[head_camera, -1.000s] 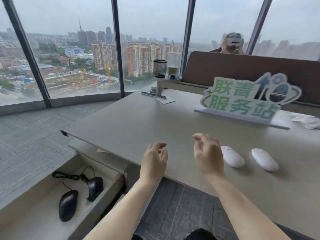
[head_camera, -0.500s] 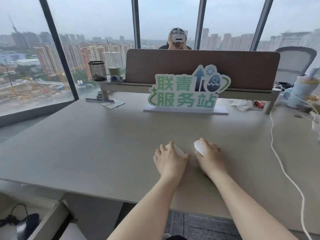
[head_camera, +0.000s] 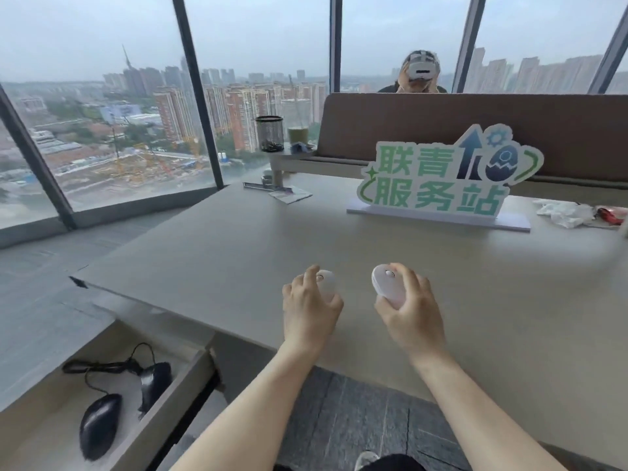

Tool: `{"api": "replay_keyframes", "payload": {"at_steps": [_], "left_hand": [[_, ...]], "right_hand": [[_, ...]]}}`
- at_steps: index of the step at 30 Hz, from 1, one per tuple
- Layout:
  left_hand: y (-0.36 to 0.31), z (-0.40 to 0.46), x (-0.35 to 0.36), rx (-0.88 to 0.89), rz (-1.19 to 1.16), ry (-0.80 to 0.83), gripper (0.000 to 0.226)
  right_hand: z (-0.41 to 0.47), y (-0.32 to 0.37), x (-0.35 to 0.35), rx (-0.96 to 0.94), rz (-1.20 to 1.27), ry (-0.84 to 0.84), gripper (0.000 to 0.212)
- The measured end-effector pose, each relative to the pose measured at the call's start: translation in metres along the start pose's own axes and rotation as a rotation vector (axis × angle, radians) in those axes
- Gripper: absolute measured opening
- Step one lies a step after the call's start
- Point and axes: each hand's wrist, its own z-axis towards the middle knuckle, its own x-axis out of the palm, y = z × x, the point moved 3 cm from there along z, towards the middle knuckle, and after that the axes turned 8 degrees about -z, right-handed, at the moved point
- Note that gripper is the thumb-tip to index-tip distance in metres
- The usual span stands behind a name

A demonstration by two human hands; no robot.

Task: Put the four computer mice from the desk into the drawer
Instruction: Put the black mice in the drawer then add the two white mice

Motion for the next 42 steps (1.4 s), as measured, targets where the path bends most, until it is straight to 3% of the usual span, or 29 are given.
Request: {"api": "replay_keyframes", "payload": {"at_steps": [7, 14, 26, 30, 33, 37, 42], "left_hand": [[0.139, -0.039, -0.191, -0.237, 0.129, -0.34, 0.048], [0.294, -0.099, -0.294, -0.757, 0.402, -0.219, 0.063], [0.386, -0.096, -0.309, -0.994, 0.533, 0.02, 0.045], [0.407, -0.098, -0.302, -1.033, 0.51, 0.133, 0.055], [0.4, -0.096, -0.305, -1.033, 0.455, 0.063, 0.049], [0.362, -0.087, -0.33, -0.805, 0.374, -0.179, 0.04], [0.318, -0.116, -0.37, -0.406, 0.188, -0.649, 0.032]], "right_hand": [[-0.085, 0.168, 0.128, -0.391, 0.077, 0.466, 0.044], [-0.189, 0.267, 0.254, -0.569, -0.05, 0.859, 0.045], [-0.26, 0.293, 0.366, -0.638, -0.477, 1.301, 0.053], [-0.264, 0.289, 0.374, -0.687, -0.589, 1.32, 0.055], [-0.263, 0.287, 0.372, -0.66, -0.58, 1.301, 0.047], [-0.25, 0.293, 0.35, -0.627, -0.309, 1.123, 0.032], [-0.244, 0.281, 0.294, -0.601, 0.093, 0.892, 0.023]]}}
